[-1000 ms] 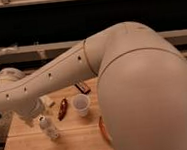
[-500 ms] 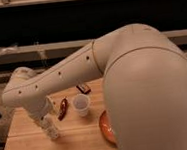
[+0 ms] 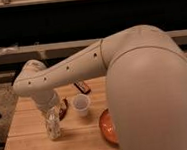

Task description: Knock the bottle over

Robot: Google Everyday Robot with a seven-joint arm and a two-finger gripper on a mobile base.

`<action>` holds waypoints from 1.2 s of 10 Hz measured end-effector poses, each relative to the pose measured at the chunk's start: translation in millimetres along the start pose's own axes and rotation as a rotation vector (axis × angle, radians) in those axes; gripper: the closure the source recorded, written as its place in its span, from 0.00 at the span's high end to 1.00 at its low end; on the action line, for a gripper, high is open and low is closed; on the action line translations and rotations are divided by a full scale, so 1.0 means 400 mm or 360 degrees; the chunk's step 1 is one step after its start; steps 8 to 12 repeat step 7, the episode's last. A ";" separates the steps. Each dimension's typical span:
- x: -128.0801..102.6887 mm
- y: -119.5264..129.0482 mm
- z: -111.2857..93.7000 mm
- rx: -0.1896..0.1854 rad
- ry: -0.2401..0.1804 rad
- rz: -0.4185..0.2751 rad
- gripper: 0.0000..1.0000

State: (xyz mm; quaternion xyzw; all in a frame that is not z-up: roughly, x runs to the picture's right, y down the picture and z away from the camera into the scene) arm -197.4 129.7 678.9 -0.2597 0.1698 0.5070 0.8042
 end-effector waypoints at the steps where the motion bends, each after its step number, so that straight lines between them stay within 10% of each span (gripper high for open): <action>1: -0.011 -0.007 -0.009 0.0012 -0.0014 0.0004 0.65; 12: -0.031 -0.020 -0.069 0.0013 -0.0137 -0.0002 0.65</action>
